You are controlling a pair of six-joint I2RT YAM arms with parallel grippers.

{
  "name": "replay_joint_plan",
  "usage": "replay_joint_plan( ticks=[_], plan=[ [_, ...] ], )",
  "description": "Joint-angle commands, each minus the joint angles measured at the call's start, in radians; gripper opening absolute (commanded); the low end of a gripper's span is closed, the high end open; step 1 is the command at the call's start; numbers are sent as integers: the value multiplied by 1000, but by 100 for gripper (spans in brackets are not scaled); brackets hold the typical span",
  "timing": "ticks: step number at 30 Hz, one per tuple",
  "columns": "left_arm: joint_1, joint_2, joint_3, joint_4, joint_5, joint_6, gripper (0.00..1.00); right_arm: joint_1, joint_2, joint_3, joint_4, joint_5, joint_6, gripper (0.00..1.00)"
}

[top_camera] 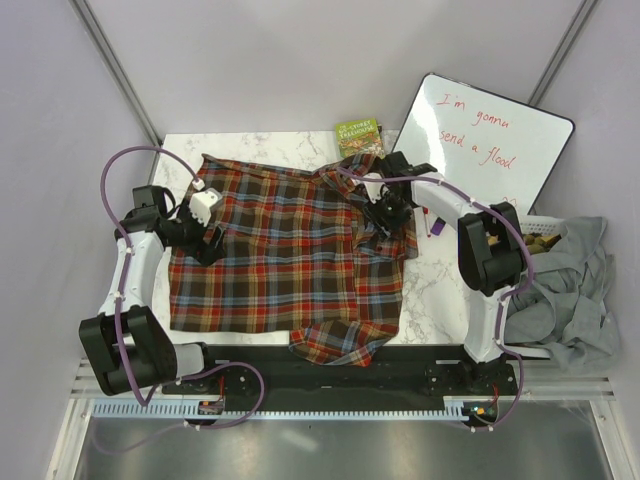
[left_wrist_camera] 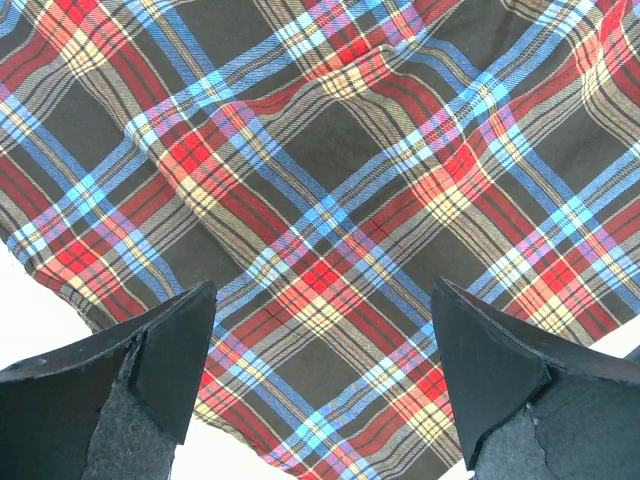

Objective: Fold and stack the long sleeve shirts
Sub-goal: Flatten the shirt out

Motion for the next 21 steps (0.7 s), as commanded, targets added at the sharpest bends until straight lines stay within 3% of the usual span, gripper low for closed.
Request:
replay_joint_plan(
  ticks=[1, 2, 3, 4, 8, 12, 14, 18, 21],
  plan=[
    [2, -1, -3, 32, 19, -35, 94, -2, -24, 22, 16, -69, 34, 34],
    [2, -3, -6, 37, 11, -38, 94, -2, -43, 36, 15, -91, 42, 28],
    [3, -6, -5, 46, 11, -44, 94, -2, -49, 72, 10, -105, 45, 7],
    [3, -4, -3, 55, 9, -53, 94, -2, -57, 91, 5, -113, 46, 0],
    [8, 42, 55, 139, 49, -143, 93, -14, -71, 235, 18, -171, 68, 0],
    [11, 122, 130, 288, 91, -209, 95, -20, -29, 494, 58, -201, 109, 0],
    [11, 200, 191, 394, 86, -254, 96, -22, 43, 604, 58, -192, 109, 0],
    [13, 365, 357, 451, 80, -346, 96, -16, 158, 853, 112, -170, 74, 0],
    [13, 441, 422, 513, 121, -401, 95, -2, 184, 842, 262, -164, 46, 0]
  ],
)
